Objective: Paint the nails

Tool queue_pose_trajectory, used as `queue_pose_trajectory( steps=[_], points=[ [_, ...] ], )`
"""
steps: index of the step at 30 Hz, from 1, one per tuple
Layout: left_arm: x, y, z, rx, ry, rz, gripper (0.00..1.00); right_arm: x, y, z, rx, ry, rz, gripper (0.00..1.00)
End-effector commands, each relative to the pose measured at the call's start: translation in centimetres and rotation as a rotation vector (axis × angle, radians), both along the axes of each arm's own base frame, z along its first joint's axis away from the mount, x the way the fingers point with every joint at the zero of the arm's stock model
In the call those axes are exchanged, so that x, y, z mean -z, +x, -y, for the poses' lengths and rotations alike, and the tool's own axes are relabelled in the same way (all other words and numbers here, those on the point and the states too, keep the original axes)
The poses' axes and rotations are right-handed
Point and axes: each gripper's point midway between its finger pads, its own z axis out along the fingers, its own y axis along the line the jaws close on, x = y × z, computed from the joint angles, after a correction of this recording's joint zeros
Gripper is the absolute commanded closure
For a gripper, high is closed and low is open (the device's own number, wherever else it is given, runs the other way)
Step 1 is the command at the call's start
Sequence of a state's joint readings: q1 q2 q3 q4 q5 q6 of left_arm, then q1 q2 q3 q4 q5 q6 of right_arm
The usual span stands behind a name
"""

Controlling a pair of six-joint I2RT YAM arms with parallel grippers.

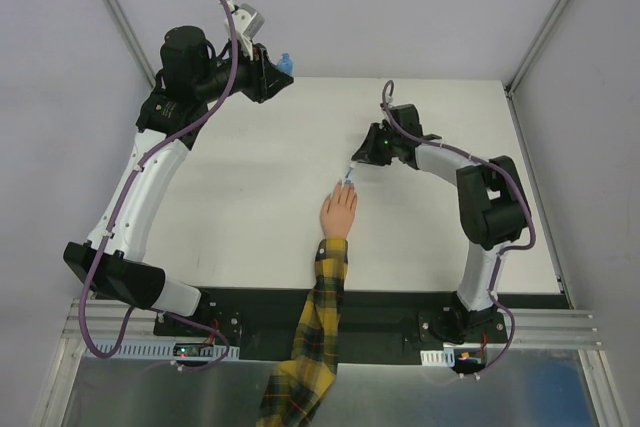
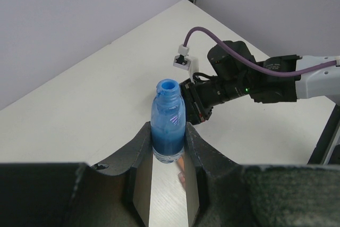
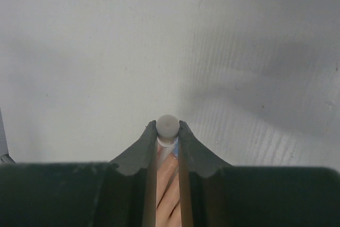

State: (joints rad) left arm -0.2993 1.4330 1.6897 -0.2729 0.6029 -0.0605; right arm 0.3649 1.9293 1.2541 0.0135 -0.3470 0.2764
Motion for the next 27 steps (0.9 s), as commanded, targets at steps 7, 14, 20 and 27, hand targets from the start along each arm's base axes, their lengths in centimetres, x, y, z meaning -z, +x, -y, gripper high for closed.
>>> queue_pose_trajectory(
  steps=[7, 14, 20, 27],
  points=[
    [-2.5, -0.5, -0.1, 0.02, -0.034, 0.075, 1.0, -3.2, 0.4, 0.1, -0.009, -0.012, 0.04, 0.99],
    [-2.6, -0.3, 0.0, 0.025, -0.037, 0.074, 1.0, -1.9, -0.2, 0.0, -0.031, -0.043, 0.002, 1.0],
    [-2.6, -0.2, 0.1, 0.026, -0.039, 0.072, 1.0, -1.4, 0.2, -0.3, -0.037, -0.049, -0.01, 1.0],
    [-2.7, -0.1, 0.2, 0.03, -0.041, 0.072, 1.0, -1.1, 0.6, -0.3, -0.042, -0.064, -0.017, 1.0]
  ],
)
